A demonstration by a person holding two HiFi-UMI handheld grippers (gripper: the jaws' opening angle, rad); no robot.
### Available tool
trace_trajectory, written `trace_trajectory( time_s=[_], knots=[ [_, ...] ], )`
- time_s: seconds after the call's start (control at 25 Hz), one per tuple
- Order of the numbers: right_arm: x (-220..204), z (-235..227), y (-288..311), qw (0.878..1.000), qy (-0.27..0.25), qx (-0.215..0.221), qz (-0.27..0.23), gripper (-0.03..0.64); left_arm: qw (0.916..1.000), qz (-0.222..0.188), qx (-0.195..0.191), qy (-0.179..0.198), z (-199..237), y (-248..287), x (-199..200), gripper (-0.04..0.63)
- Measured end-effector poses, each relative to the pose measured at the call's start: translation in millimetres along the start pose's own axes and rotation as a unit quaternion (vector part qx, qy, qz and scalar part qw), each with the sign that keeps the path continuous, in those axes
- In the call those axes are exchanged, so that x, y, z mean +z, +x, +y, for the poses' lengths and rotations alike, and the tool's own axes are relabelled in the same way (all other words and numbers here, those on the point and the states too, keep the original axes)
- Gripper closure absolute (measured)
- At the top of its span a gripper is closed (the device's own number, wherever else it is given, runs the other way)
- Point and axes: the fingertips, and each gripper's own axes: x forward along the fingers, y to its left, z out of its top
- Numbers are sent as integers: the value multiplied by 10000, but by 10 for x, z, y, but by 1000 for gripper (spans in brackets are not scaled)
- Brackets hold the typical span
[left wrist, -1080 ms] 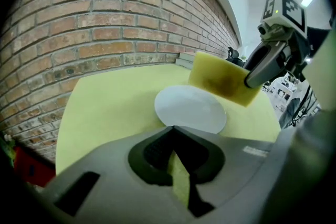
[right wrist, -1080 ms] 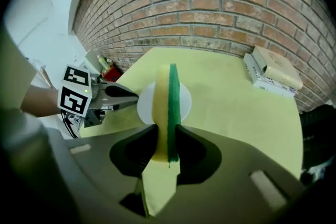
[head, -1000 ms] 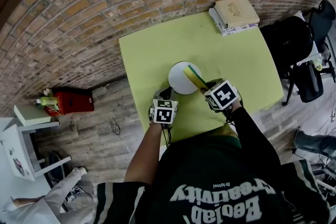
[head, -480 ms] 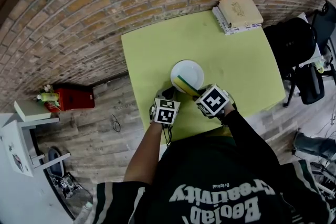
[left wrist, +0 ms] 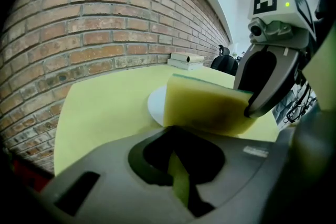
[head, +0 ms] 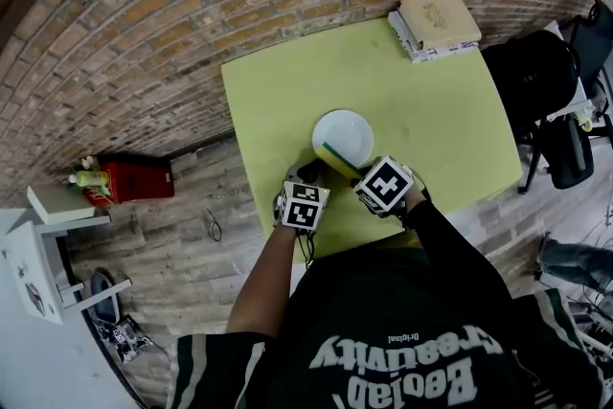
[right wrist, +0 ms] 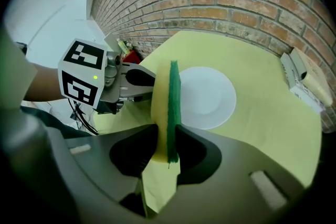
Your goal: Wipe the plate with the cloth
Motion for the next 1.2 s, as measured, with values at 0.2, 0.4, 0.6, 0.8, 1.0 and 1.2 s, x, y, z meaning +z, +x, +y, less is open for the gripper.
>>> trace_trajectory(
  time_s=[0.2,0.4,0.6,0.8,1.0,1.2],
  knots=[
    [-2,1,-3,10000,1,-20,-16,497,10000,-26,18,31,3,-2,10,588],
    [-4,-23,-5,10000,38,-61,-50,497,10000,-74,22,63,4,6,35,588],
    [-14,-39,-22,9999,50,-125,-56,497,10000,-27,-1,22,-2,-3,3,588],
    [-35,-102,-46,9997,134,-187,-87,497,10000,16,14,16,-8,1,-6,588],
    [-65,-215,-96,9992,301,-266,-87,497,10000,-21,-2,57,-6,1,7,588],
    [-121,-411,-178,9974,439,-574,-56,497,10000,-51,6,76,-2,2,17,588]
  ],
)
